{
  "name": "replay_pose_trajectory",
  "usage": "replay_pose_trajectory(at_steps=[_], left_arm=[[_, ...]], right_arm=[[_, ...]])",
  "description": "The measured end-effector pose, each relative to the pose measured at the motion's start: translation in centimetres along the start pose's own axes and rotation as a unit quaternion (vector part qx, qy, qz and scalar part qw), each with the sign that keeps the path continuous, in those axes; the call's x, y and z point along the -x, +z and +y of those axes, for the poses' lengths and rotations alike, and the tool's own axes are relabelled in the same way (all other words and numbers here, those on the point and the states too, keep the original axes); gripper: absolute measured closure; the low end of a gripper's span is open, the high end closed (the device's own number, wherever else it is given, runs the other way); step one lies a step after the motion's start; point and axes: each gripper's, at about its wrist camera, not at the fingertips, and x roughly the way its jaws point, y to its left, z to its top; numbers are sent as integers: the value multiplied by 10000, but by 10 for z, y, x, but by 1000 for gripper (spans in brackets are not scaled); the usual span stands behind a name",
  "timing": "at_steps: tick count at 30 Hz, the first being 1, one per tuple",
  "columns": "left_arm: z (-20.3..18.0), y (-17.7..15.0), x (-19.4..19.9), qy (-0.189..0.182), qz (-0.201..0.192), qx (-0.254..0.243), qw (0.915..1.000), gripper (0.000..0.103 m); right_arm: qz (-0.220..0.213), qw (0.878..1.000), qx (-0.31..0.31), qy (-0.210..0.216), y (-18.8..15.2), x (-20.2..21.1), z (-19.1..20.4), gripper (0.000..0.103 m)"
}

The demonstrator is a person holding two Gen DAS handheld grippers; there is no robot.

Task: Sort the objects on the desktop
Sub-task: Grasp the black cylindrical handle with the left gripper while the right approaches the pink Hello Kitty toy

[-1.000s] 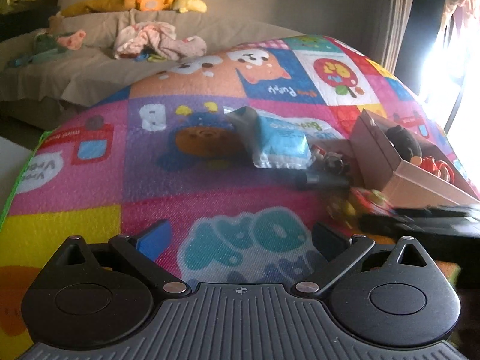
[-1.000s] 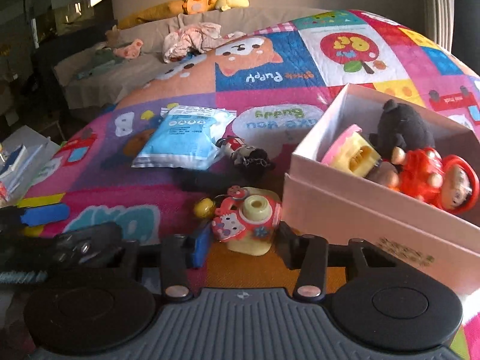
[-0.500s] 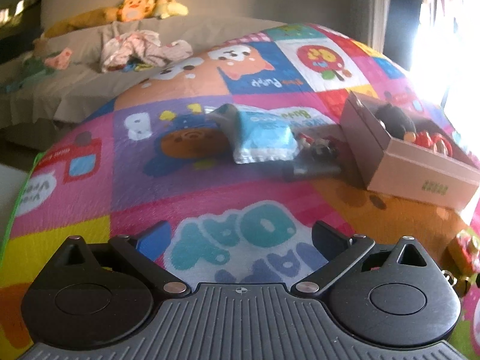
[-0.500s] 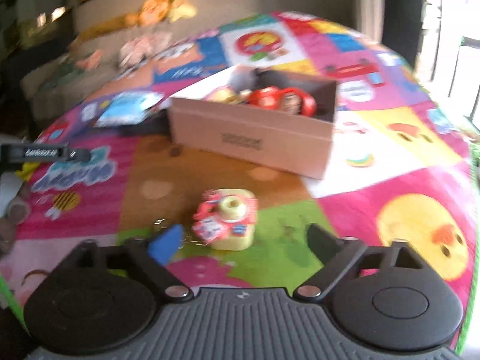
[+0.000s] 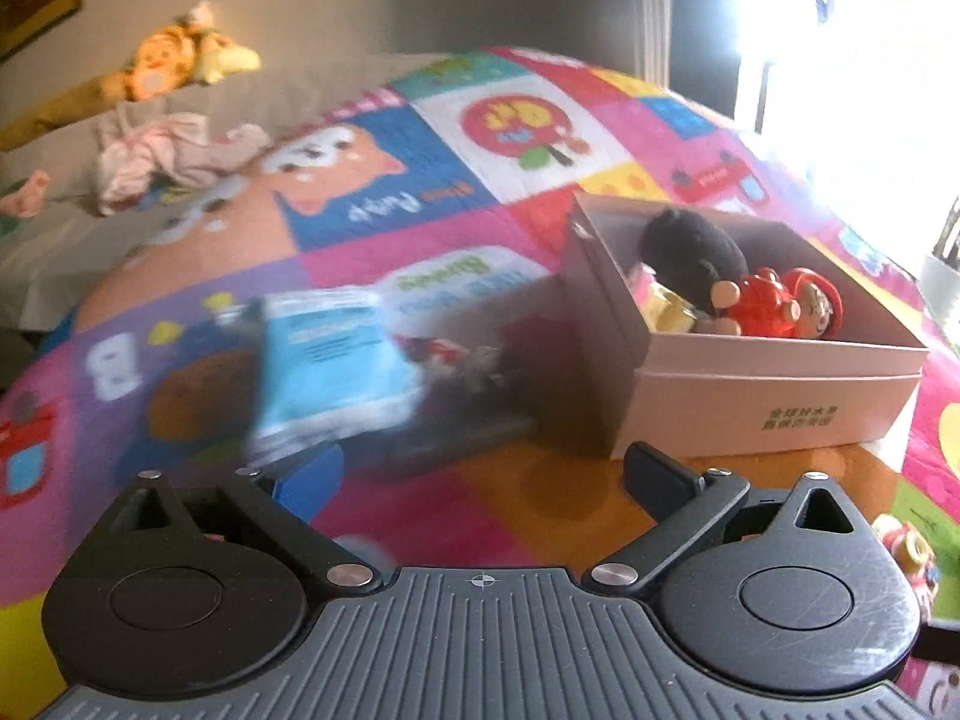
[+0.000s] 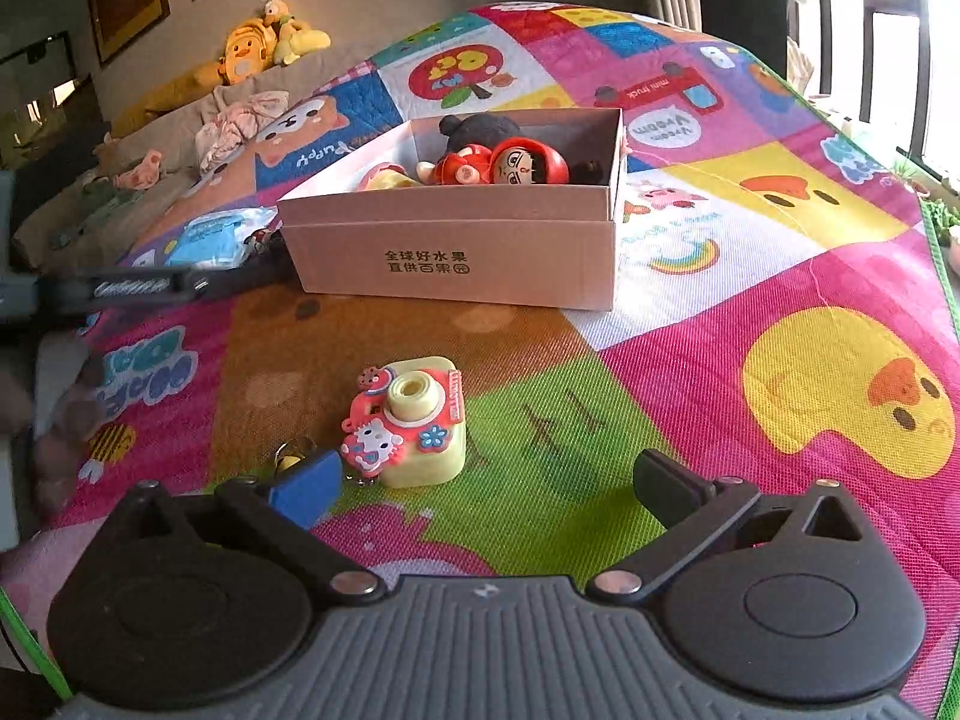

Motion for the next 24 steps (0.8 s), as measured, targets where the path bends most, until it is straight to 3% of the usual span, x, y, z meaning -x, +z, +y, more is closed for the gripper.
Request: replay_pose_trajectory(at_steps=[7, 18, 24], left_arm=[[-3, 9, -28, 59, 168, -74, 9998, 0], [41, 5, -21, 1011, 154, 90, 9947, 1], [29, 3, -18, 527, 163, -5, 9985, 1]], right_arm=[[-16, 10000, -32, 12, 0, -1, -1, 0], [-16, 10000, -23, -6, 0, -1, -1, 0], [16, 9999, 63, -78, 0, -3, 2, 0]])
